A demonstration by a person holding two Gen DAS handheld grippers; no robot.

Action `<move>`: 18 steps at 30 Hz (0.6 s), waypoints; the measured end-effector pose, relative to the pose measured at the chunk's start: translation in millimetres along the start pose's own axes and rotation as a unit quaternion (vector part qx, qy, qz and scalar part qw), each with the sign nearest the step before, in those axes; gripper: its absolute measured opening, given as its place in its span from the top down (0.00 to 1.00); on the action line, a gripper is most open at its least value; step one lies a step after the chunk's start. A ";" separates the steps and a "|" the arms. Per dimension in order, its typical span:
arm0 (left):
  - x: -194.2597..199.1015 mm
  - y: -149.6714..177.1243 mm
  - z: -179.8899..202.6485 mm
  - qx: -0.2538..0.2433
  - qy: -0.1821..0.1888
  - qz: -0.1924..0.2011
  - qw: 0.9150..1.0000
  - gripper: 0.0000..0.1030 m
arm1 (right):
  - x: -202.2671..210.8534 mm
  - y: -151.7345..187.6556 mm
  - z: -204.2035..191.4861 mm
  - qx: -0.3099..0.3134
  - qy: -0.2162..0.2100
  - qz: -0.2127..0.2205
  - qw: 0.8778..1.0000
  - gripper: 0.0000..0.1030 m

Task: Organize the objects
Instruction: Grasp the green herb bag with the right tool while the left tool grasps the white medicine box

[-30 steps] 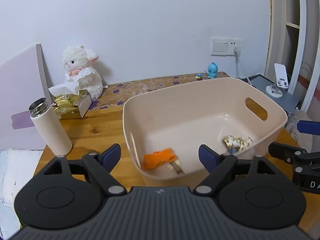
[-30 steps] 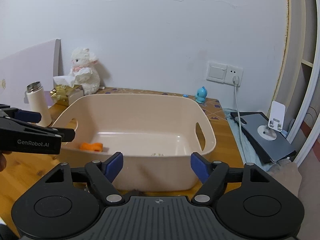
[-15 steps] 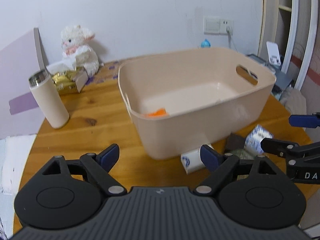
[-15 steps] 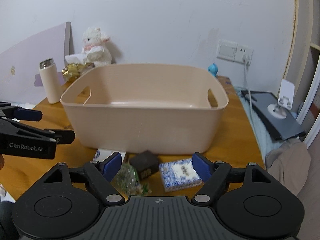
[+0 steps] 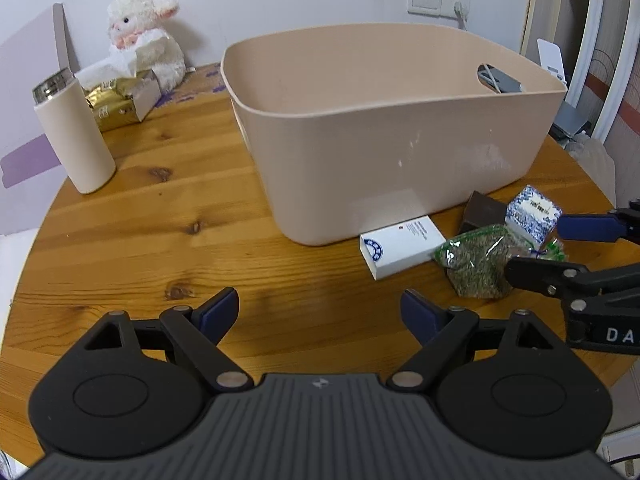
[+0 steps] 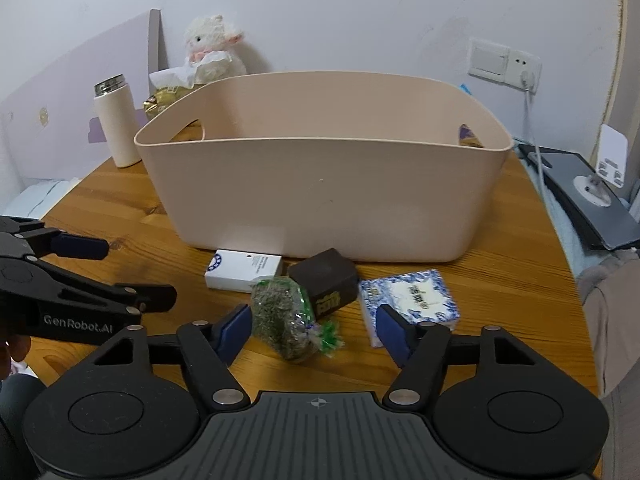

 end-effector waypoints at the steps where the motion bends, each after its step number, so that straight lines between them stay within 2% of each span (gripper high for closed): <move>1: -1.5 0.6 0.1 0.001 0.002 -0.001 1.000 0.14 | -2.8 -0.1 -1.6 0.001 -0.003 -0.001 1.000 0.36; 4: -6.2 1.0 0.4 0.005 0.009 -0.003 1.000 0.14 | -12.1 0.0 -4.9 0.007 -0.003 -0.010 1.000 0.45; 9: -12.7 1.2 0.7 0.015 0.014 -0.005 1.000 0.14 | -24.0 4.0 -3.8 0.007 -0.008 -0.021 1.000 0.71; 13: -18.5 -0.8 2.8 0.021 0.021 -0.007 1.000 0.14 | -21.4 5.2 -3.1 0.007 -0.016 -0.018 1.000 0.75; 15: -21.0 -2.2 5.4 0.024 0.027 -0.007 0.999 0.14 | -17.6 5.1 -4.2 0.007 -0.026 -0.015 1.000 0.87; 18: -23.7 -4.3 9.3 0.028 0.032 -0.006 0.999 0.14 | -6.8 1.5 -5.6 0.012 -0.028 -0.002 1.000 0.90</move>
Point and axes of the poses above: each gripper's, at about its wrist camera, not at the fingertips, and x roughly against the way its jaws point, z to its right, y to its underside, the point moved 6 cm from there along -x, roughly the way its jaws point, and after that the axes turned 3 degrees about z, right-handed, at the moved point
